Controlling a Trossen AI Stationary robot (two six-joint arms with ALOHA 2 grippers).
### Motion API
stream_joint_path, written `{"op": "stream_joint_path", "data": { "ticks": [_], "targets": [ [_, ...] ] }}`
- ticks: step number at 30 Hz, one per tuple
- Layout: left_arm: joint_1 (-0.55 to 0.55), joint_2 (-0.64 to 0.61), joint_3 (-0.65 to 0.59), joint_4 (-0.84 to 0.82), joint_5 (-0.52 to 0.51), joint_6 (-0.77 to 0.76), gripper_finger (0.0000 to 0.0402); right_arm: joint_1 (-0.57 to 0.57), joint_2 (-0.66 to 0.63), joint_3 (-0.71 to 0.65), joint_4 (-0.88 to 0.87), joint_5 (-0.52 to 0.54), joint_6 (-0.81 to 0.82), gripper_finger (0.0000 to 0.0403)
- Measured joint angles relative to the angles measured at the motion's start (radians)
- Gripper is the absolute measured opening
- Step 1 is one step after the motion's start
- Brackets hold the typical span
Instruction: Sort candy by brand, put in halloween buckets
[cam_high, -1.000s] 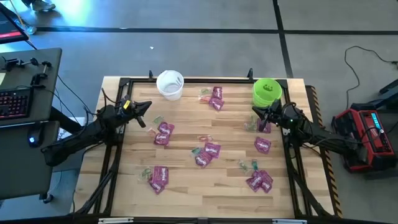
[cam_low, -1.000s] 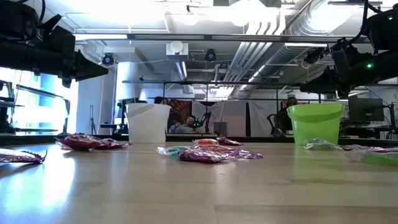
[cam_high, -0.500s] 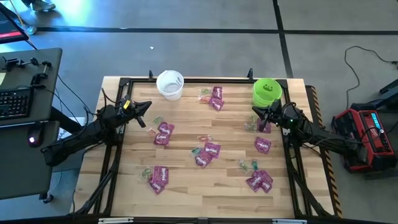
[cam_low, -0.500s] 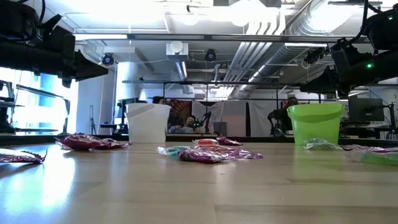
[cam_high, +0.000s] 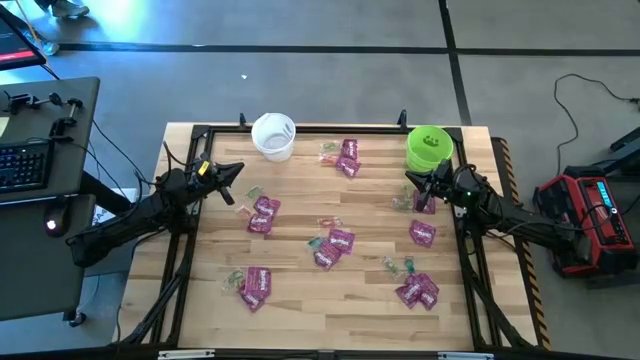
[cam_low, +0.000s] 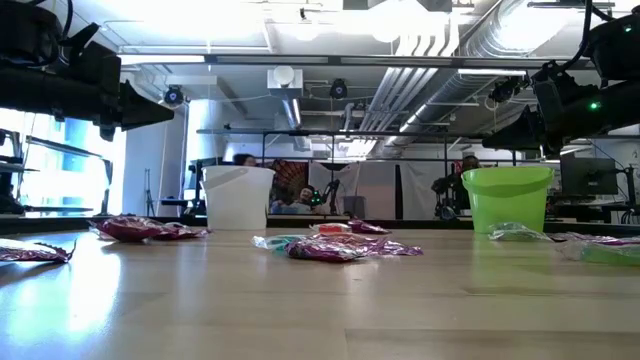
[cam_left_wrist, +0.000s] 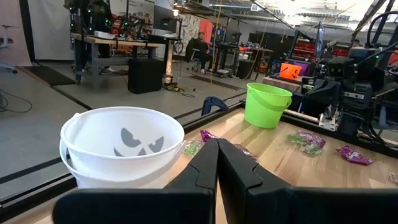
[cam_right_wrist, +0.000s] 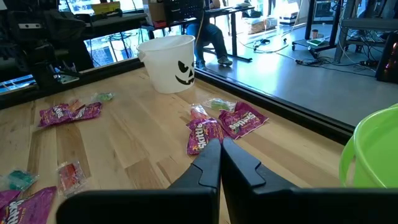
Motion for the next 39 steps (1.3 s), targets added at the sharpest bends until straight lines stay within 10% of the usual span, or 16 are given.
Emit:
{"op": "stream_joint_path", "data": {
  "ticks": [23,39],
  "targets": [
    [0.000,0.000,0.001,0.189,-0.011,-0.086,0.0001,0.000,0.000,0.000,0.000,0.000,0.000,0.0000],
    [-0.004,0.048,0.070,0.507,0.042,-0.479,0.0000,0.000,0.000,0.000,0.000,0.000,0.000,0.0000]
  ]
}}
